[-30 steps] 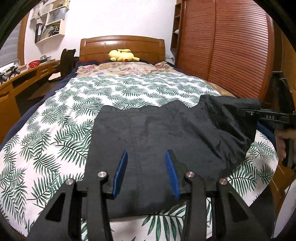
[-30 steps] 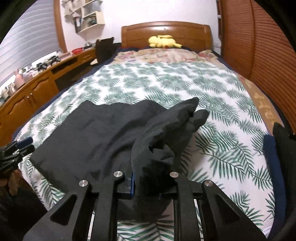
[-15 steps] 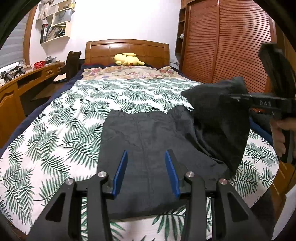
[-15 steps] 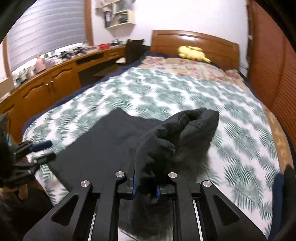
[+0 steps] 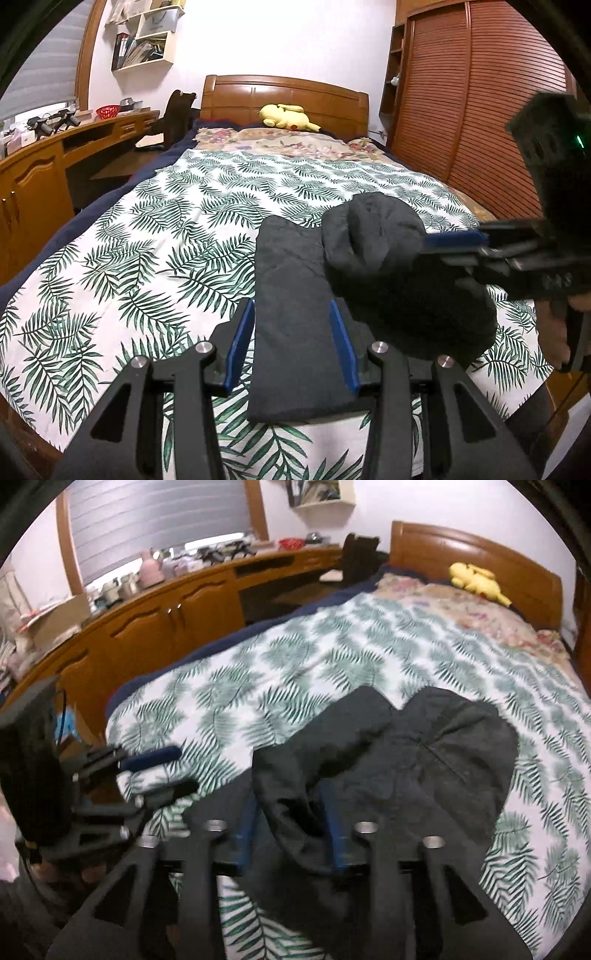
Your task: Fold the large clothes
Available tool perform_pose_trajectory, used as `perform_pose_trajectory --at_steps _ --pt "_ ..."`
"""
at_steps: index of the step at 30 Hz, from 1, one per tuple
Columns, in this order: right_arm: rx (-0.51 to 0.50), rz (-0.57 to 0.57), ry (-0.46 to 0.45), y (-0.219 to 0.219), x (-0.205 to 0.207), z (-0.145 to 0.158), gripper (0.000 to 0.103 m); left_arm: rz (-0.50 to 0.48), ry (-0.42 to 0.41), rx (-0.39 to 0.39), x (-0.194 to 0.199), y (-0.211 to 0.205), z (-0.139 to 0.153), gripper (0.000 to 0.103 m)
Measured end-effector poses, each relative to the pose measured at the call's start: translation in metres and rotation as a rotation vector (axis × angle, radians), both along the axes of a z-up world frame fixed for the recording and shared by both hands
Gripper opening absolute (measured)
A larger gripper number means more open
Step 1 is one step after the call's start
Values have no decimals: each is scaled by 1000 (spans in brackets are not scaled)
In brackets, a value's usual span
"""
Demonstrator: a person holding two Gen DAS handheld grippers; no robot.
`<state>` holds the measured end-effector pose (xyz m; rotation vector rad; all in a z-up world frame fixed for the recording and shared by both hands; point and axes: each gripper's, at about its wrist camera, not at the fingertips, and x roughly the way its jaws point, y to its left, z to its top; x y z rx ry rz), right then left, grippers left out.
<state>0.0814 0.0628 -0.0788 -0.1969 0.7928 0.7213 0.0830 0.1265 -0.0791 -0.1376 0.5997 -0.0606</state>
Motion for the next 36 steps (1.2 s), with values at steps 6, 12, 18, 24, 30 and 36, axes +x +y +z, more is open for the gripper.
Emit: perform_pose_trajectory --at_steps 6,12,18,24,30,36 --pt "11 -56 -28 -41 -15 6 54 -23 -16 -1 1 -8 3 41" --pt "-111 -179 -111 -87 -22 -2 54 -42 -45 -9 1 -18 10 41" --pt "-142 -230 -19 -116 -21 -36 52 -51 -72 -17 2 -24 18 41" --pt "-91 -220 59 -120 -24 -58 52 -67 -92 -21 1 -28 22 41" --pt "-93 -217 53 -115 -24 -66 53 -96 -93 -22 2 -33 20 41" --pt "-78 -214 43 -118 -26 -68 53 -148 -61 -44 8 -42 13 41"
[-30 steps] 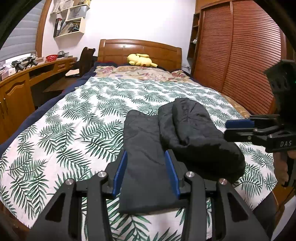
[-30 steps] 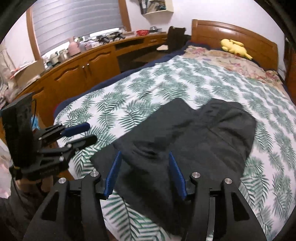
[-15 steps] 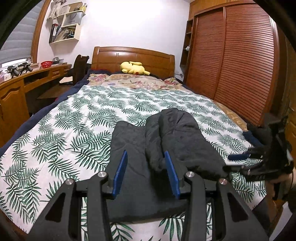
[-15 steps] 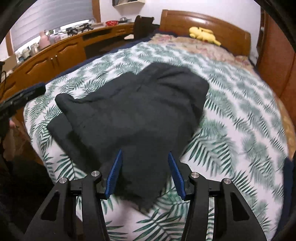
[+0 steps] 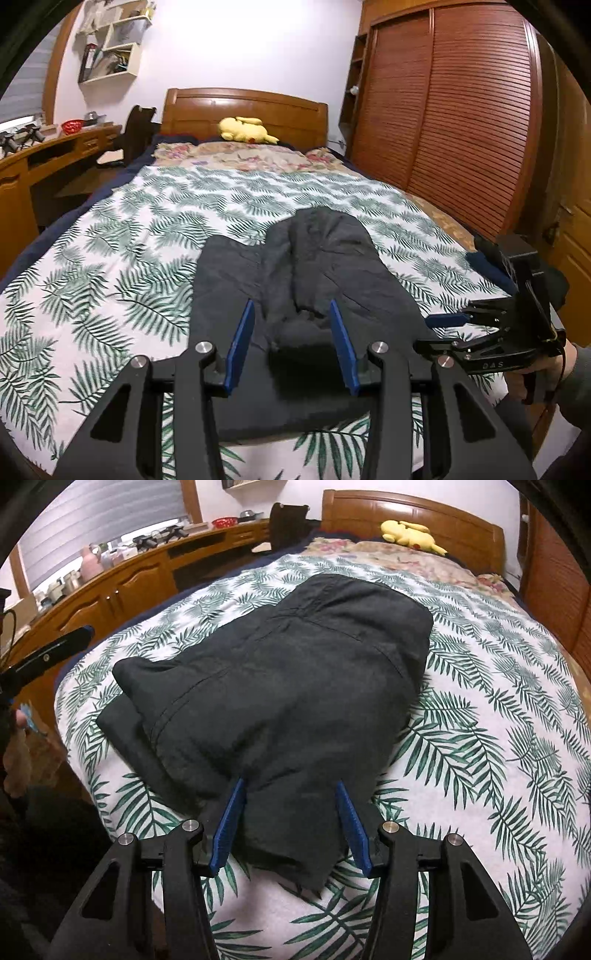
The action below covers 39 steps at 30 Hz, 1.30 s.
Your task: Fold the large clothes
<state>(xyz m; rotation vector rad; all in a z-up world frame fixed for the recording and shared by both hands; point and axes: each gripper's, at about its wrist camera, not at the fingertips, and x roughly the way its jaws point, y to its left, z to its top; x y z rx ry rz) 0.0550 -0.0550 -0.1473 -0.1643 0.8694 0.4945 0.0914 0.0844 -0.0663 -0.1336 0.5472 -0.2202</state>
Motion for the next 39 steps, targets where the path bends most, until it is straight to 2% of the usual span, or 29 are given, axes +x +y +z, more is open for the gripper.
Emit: perform_pose_trajectory --at_steps 5,11,15,16,17,18,20,24,28,32,34,36,39 --pt "3 5 -12 0 -2 -2 53 -33 38 14 9 -15 -8 41" --pt "3 4 -10 -3 -5 -1 53 -44 143 44 26 -28 -30 41" --pt "-3 -4 -25 -5 -10 2 53 -59 161 48 23 -30 -36 40" --pt "-9 -6 -36 -5 -12 3 53 -83 157 34 21 -30 -34 33" --pt "-13 -7 -43 -5 -13 4 53 -87 161 30 20 -31 -34 13" --pt "-18 -6 -52 -5 -14 5 53 -88 162 26 19 -30 -33 4" --pt "-17 -4 -63 -5 -16 7 53 -101 144 31 14 -30 -27 1" --pt "0 0 -79 -6 -14 13 53 -89 64 93 -4 -34 -9 0" --pt "31 2 -88 -9 -8 19 53 -4 -36 120 -23 -14 16 0" --pt "40 27 -103 -6 -5 27 52 189 -113 172 -46 35 33 0" --pt "60 51 -105 0 -4 29 52 218 -90 122 -52 62 32 0" --pt "73 78 -110 8 -4 30 52 249 -50 162 -55 72 26 0" --pt "87 99 -114 16 -4 26 52 216 -5 124 -61 78 21 0"
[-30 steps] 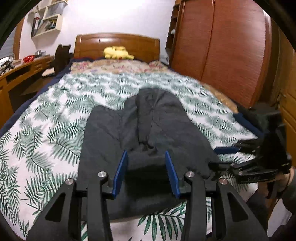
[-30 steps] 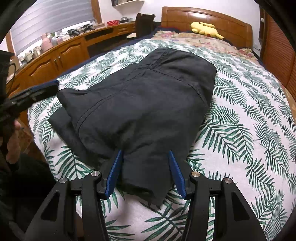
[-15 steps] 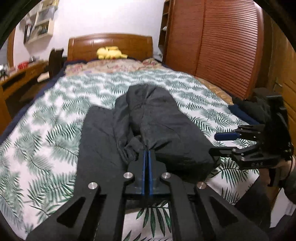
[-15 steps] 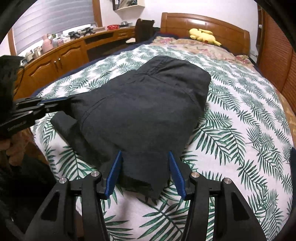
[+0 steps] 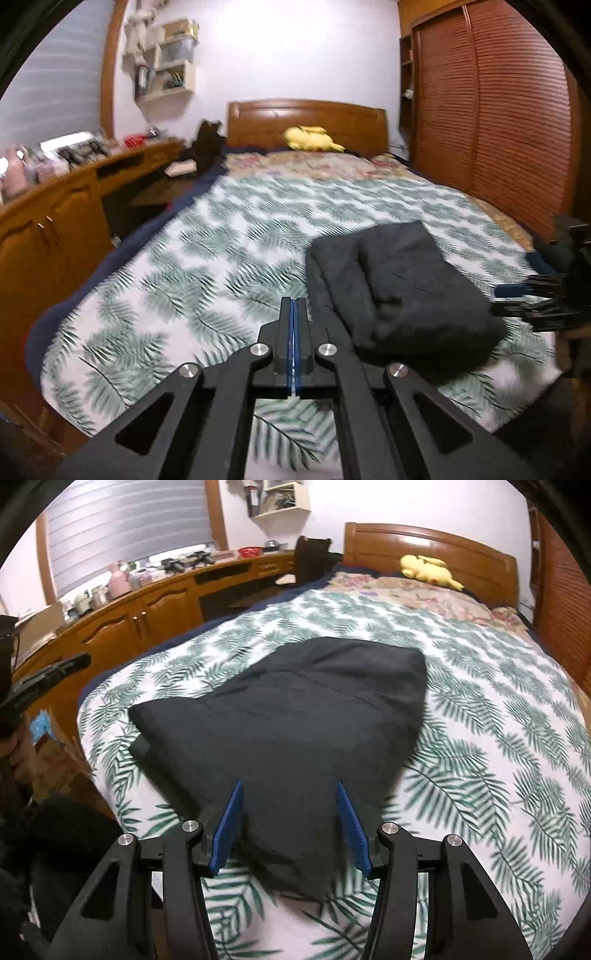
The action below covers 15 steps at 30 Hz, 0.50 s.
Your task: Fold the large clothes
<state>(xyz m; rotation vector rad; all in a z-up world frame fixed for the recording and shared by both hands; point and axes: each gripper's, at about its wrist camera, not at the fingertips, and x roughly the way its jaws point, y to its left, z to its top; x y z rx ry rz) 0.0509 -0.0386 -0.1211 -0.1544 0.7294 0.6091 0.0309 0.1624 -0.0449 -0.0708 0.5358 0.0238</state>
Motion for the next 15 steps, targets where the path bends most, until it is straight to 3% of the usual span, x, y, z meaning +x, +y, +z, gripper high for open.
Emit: perform_pose_trajectory --at_steps 4,10,15 --pt "19 17 11 2 -4 -6 52 -56 15 -21 1 -14 2 0" --pt "-6 0 -5 -13 -11 -13 52 -181 58 -36 20 -48 3 16" --pt "27 -25 17 -34 -8 -26 53 -210 104 -51 44 -65 -6 23"
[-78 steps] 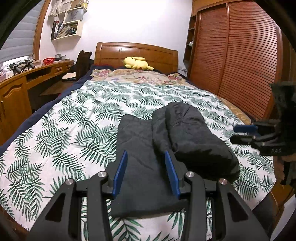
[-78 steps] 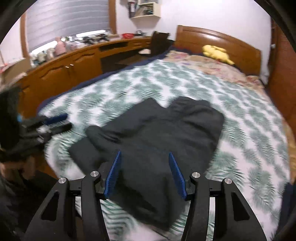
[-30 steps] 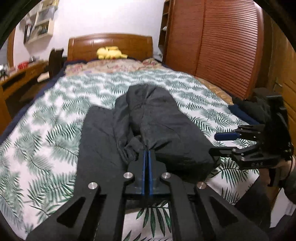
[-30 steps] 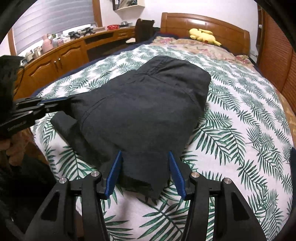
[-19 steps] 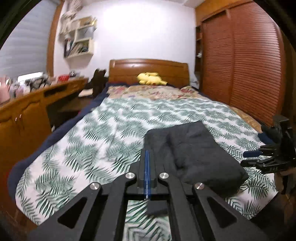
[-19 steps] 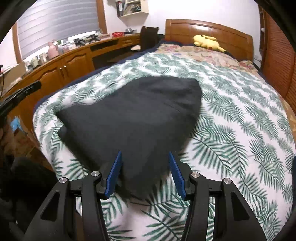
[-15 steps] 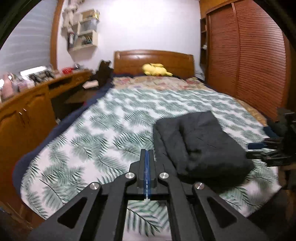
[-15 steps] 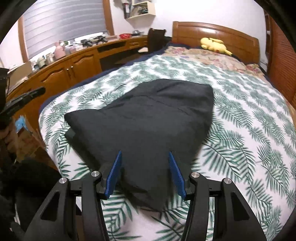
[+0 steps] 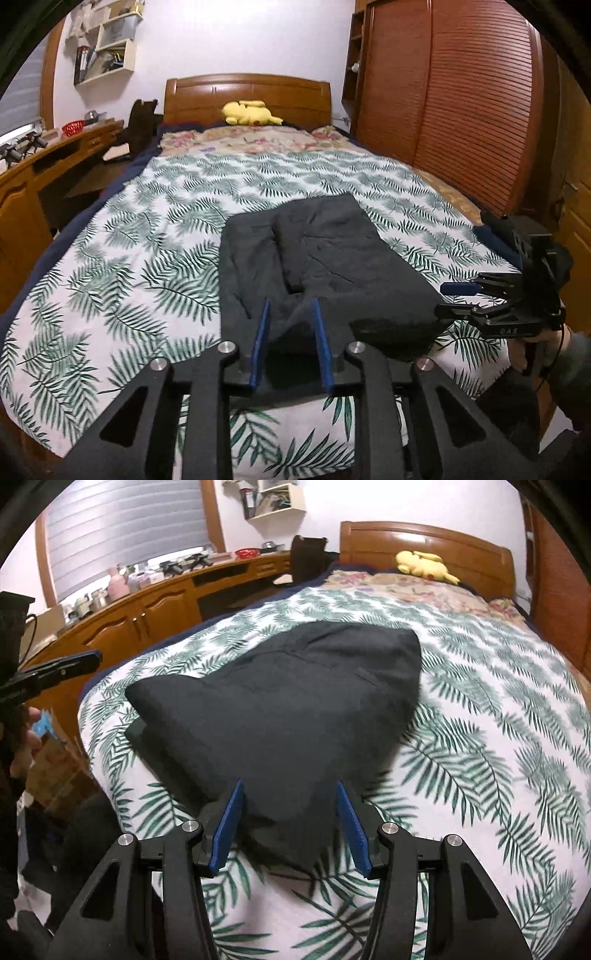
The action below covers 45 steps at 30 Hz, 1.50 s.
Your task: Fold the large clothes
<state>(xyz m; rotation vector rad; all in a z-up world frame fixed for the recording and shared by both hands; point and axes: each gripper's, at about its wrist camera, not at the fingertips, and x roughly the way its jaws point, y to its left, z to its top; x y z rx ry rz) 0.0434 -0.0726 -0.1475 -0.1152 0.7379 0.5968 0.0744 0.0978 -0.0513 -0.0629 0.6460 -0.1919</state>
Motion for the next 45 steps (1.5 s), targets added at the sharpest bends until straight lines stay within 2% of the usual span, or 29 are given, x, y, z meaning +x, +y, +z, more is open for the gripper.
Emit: perform_pose_trajectory --at_steps 6,13,21,27,31,32,33,34,40,45 --pt "36 3 19 -14 0 -8 54 -21 80 17 21 -14 -22 26" --pt "53 13 30 -17 -5 -12 54 3 156 76 34 -18 -42 27" --pt "34 9 16 -15 -8 -15 54 -3 172 113 37 -12 -62 28" --pt "18 -24 27 -14 -16 -22 54 -12 205 83 41 -8 -82 29" --pt "-9 -34 35 -14 -20 -26 54 -13 188 95 38 -14 -82 28" --pt "-10 -35 35 -14 -20 -26 54 -21 179 100 36 -15 -81 15" --pt "-10 -37 35 -16 -20 -25 54 -25 166 102 34 -16 -78 8" --pt "-10 -40 35 -16 -20 -24 54 -25 151 103 31 -16 -73 6" --pt "15 -35 13 -17 -17 -10 54 60 20 170 10 -9 -33 3" --pt "48 0 -23 -5 -11 7 54 110 9 182 5 12 -30 3"
